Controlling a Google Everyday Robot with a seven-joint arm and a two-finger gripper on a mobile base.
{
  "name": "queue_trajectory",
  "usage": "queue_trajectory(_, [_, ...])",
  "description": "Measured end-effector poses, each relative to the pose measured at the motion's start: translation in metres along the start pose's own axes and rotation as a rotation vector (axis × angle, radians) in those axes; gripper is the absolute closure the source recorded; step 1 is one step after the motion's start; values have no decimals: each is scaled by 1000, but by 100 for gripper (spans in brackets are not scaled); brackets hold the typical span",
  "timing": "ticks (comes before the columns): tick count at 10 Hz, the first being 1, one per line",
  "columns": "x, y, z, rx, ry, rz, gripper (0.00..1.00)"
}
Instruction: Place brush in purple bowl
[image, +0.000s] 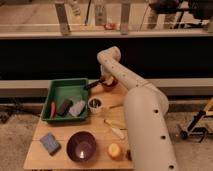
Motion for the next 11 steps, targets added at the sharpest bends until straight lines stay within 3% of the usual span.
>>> queue_trajectory(7, [-4, 8, 26, -30, -31, -9, 42])
queue_trajectory(10, [-8, 12, 32, -40, -40, -13, 68])
queue_trajectory(11, [-8, 15, 31, -45, -43, -14, 88])
